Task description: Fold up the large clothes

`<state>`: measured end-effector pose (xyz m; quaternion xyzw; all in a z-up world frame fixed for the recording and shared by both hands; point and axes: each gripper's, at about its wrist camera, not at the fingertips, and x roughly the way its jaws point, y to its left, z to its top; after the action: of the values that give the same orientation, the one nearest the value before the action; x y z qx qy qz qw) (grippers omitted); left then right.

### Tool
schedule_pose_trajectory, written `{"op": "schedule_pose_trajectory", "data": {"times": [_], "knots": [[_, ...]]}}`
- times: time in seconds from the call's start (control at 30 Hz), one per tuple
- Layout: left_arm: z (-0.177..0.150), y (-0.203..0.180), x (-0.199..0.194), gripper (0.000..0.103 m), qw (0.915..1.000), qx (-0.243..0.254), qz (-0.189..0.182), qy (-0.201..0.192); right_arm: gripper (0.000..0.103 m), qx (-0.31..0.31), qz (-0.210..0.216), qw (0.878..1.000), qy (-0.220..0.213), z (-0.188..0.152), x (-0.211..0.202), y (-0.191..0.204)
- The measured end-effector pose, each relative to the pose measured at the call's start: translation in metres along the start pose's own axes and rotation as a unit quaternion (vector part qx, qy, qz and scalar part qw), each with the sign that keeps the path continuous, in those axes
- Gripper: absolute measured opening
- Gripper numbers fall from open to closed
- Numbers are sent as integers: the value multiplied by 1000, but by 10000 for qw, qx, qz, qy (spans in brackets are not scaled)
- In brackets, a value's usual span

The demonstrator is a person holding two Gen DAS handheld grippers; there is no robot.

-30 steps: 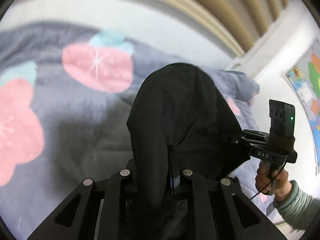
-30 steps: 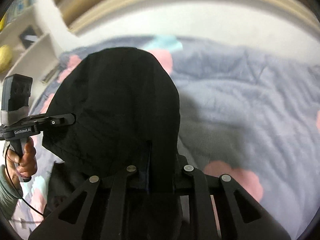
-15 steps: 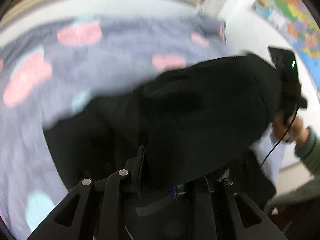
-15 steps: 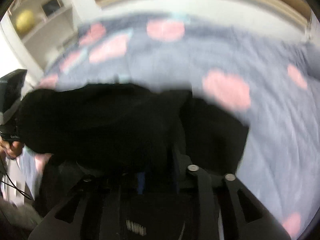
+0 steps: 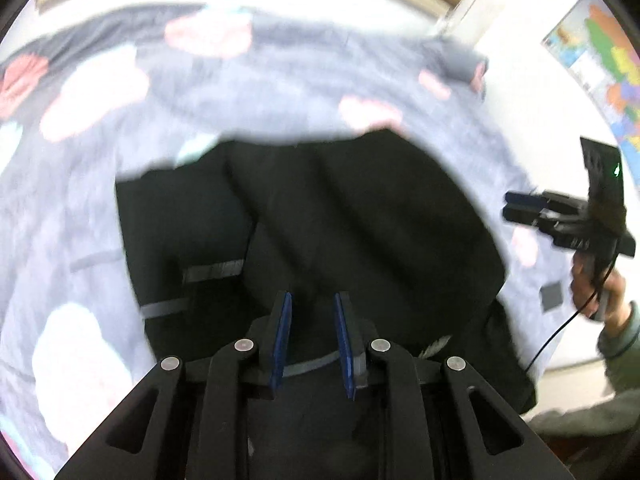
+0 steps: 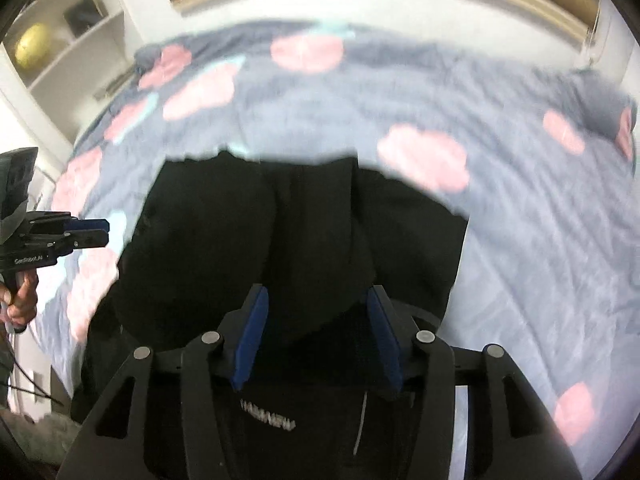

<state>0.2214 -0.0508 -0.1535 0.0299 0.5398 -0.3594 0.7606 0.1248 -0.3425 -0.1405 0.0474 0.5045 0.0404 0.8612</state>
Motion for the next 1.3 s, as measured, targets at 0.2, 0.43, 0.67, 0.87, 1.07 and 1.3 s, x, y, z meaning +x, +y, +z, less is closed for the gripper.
{"op": "schedule_pose_trajectory", "data": {"times": [0.2,0.43,0.67,0.87,1.07,1.3], "knots": [[39,-29,13,24,9985,30,-422,-353,55,420,-118,9987,247,23,34,9],[0,-27,111,24,9956,-415,-306,778,55,1029,380,9831,1464,-39,120,5],[-54,5,156,25,9844,-1390,-652,854,59,1466,428,9811,1184,-92,149,-1],[-53,7,147,26,9792,-1676,-775,846,59,1438,311,9829,1107,-80,122,4],[-29,-8,96,36,9856,-1447,-773,416,61,1277,278,9913,119,-27,64,-2],[-14,-5,131,51,9870,-1470,-285,575,61,1088,190,9906,808,9,157,-5]]}}
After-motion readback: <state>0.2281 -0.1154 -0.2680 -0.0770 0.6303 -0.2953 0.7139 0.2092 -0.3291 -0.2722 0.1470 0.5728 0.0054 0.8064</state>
